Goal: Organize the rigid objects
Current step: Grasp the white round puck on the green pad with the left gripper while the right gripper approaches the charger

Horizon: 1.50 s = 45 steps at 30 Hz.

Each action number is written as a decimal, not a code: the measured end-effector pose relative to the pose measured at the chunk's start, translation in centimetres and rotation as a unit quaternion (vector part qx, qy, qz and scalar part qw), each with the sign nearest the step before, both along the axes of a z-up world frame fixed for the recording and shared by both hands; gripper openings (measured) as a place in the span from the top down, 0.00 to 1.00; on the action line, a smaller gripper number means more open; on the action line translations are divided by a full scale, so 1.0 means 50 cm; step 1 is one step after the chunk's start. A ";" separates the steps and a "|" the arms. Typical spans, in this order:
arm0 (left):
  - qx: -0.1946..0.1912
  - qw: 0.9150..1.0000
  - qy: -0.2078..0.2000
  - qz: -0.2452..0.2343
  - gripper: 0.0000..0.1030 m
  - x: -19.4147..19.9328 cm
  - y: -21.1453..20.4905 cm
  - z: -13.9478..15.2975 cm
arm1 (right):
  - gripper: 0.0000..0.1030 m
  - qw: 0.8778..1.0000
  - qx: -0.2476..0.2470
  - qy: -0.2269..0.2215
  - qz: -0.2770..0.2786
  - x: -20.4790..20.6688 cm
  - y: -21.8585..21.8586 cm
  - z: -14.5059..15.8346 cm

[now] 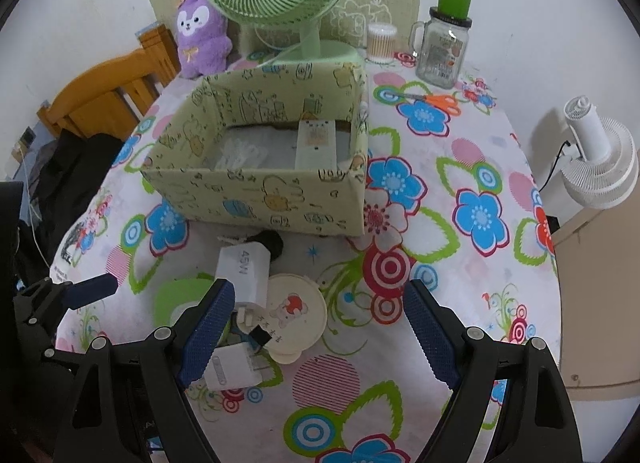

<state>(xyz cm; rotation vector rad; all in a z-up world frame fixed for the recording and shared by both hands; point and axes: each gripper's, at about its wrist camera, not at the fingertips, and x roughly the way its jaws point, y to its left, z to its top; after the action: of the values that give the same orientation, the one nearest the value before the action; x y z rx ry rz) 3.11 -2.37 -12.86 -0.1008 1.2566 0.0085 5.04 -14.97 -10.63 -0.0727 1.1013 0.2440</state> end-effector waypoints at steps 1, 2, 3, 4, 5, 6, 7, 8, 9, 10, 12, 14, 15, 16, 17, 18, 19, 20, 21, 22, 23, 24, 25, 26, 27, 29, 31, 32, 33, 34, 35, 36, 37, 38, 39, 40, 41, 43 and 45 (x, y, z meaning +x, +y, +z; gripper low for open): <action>0.001 1.000 0.002 0.002 0.06 0.002 0.002 -0.004 | 0.14 1.000 -0.001 0.003 -0.001 0.001 0.000 -0.005; 0.000 1.000 0.004 0.003 0.06 0.002 0.002 -0.009 | 0.14 1.000 -0.001 0.005 -0.002 0.002 -0.001 -0.010; 0.000 1.000 0.007 0.005 0.06 0.003 0.004 -0.014 | 0.14 1.000 0.000 0.009 -0.003 0.003 -0.002 -0.016; 0.000 1.000 0.009 0.007 0.06 0.003 0.005 -0.020 | 0.14 1.000 0.000 0.010 -0.004 0.003 -0.001 -0.020; 0.001 1.000 0.012 0.006 0.06 0.003 0.005 -0.025 | 0.14 1.000 0.001 0.013 -0.004 0.003 -0.001 -0.025; 0.001 1.000 0.014 0.006 0.06 0.003 0.005 -0.028 | 0.14 1.000 0.001 0.015 -0.003 0.003 0.000 -0.030; 0.002 1.000 0.017 0.005 0.06 0.003 0.005 -0.033 | 0.14 1.000 0.000 0.018 -0.003 0.003 0.001 -0.035; 0.004 1.000 0.020 0.004 0.06 0.003 0.004 -0.039 | 0.14 1.000 -0.001 0.021 -0.001 0.004 0.003 -0.041; 0.004 1.000 0.023 0.003 0.06 0.003 0.004 -0.043 | 0.14 1.000 -0.001 0.022 0.000 0.004 0.004 -0.044; 0.002 1.000 0.026 0.004 0.06 0.003 0.004 -0.048 | 0.14 1.000 -0.001 0.024 0.001 0.005 0.006 -0.048; 0.001 1.000 0.030 0.004 0.06 0.004 0.003 -0.058 | 0.14 1.000 -0.003 0.028 0.005 0.007 0.011 -0.055; 0.002 0.999 0.033 0.006 0.07 0.005 0.003 -0.064 | 0.14 0.999 -0.005 0.030 0.008 0.010 0.016 -0.061; 0.001 0.999 0.034 0.007 0.07 0.006 0.003 -0.068 | 0.14 0.999 -0.006 0.031 0.009 0.011 0.018 -0.064; 0.000 0.999 0.036 0.007 0.07 0.006 0.003 -0.072 | 0.14 0.999 -0.007 0.032 0.010 0.011 0.019 -0.066; 0.000 0.999 0.037 0.007 0.07 0.007 0.003 -0.075 | 0.14 0.999 -0.007 0.033 0.010 0.012 0.021 -0.070; 0.001 0.999 0.038 0.007 0.08 0.008 0.003 -0.079 | 0.14 0.999 -0.007 0.035 0.011 0.012 0.023 -0.074; 0.001 0.999 0.039 0.006 0.08 0.008 0.003 -0.082 | 0.14 0.999 -0.008 0.038 0.012 0.013 0.024 -0.078; 0.004 0.999 0.039 0.006 0.09 0.008 0.003 -0.086 | 0.14 0.999 -0.009 0.040 0.013 0.013 0.026 -0.082; 0.006 0.999 0.040 0.005 0.11 0.008 0.002 -0.089 | 0.14 0.999 -0.010 0.043 0.015 0.013 0.027 -0.088; 0.008 0.999 0.041 0.003 0.11 0.008 0.001 -0.093 | 0.14 0.999 -0.012 0.045 0.016 0.012 0.029 -0.092; 0.009 0.999 0.042 0.001 0.12 0.007 0.000 -0.097 | 0.14 0.999 -0.011 0.047 0.016 0.012 0.029 -0.096; 0.009 0.999 0.044 0.000 0.14 0.005 -0.001 -0.101 | 0.14 0.999 -0.011 0.050 0.016 0.012 0.030 -0.100; 0.010 0.999 0.042 0.000 0.14 0.004 -0.002 -0.102 | 0.14 0.998 -0.011 0.053 0.016 0.011 0.030 -0.104; 0.011 0.999 0.040 -0.001 0.14 0.004 -0.002 -0.104 | 0.14 0.998 -0.010 0.055 0.015 0.011 0.030 -0.107; 0.012 0.999 0.040 -0.002 0.14 0.005 -0.002 -0.106 | 0.14 0.998 -0.009 0.057 0.014 0.011 0.029 -0.110; 0.013 0.999 0.040 -0.004 0.14 0.004 -0.003 -0.109 | 0.14 0.998 -0.008 0.060 0.012 0.012 0.028 -0.115; 0.015 0.999 0.038 -0.007 0.14 0.004 -0.004 -0.110 | 0.14 0.998 -0.008 0.062 0.011 0.011 0.028 -0.118; 0.017 0.999 0.037 -0.008 0.14 0.004 -0.005 -0.110 | 0.14 0.998 -0.007 0.062 0.011 0.010 0.029 -0.119; 0.020 0.999 0.036 -0.008 0.14 0.002 -0.007 -0.112 | 0.14 0.998 -0.008 0.062 0.012 0.009 0.030 -0.120; 0.022 0.999 0.035 -0.009 0.14 0.005 -0.009 -0.113 | 0.14 0.998 -0.007 0.063 0.012 0.009 0.031 -0.120; 0.025 0.999 0.035 -0.009 0.14 0.005 -0.010 -0.115 | 0.14 0.998 -0.007 0.063 0.011 0.009 0.030 -0.120; 0.026 0.999 0.035 -0.010 0.14 0.005 -0.011 -0.118 | 0.14 0.998 -0.007 0.063 0.011 0.009 0.030 -0.121; 0.027 0.999 0.035 -0.010 0.14 0.005 -0.014 -0.120 | 0.14 0.998 -0.007 0.063 0.011 0.008 0.031 -0.122; 0.029 0.999 0.035 -0.011 0.14 0.005 -0.015 -0.124 | 0.14 0.998 -0.006 0.064 0.011 0.007 0.031 -0.124; 0.030 0.999 0.036 -0.012 0.15 0.007 -0.015 -0.126 | 0.14 0.998 -0.007 0.065 0.010 0.007 0.031 -0.125; 0.032 0.999 0.038 -0.014 0.17 0.007 -0.016 -0.130 | 0.14 0.998 -0.008 0.065 0.011 0.006 0.031 -0.125; 0.037 0.998 0.037 -0.016 0.19 0.007 -0.017 -0.131 | 0.14 0.998 -0.009 0.066 0.010 0.005 0.031 -0.126; 0.042 0.998 0.034 -0.020 0.23 0.006 -0.023 -0.126 | 0.14 0.998 -0.010 0.067 0.012 0.003 0.030 -0.128; 0.041 0.998 0.032 -0.024 0.29 0.003 -0.027 -0.124 | 0.14 0.998 -0.011 0.068 0.012 0.001 0.030 -0.129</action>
<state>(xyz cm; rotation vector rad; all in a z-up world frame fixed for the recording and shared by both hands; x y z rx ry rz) 3.27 -3.73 -19.06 0.0001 1.3199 0.0219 5.10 -13.49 -17.09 -0.0894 1.2394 0.2609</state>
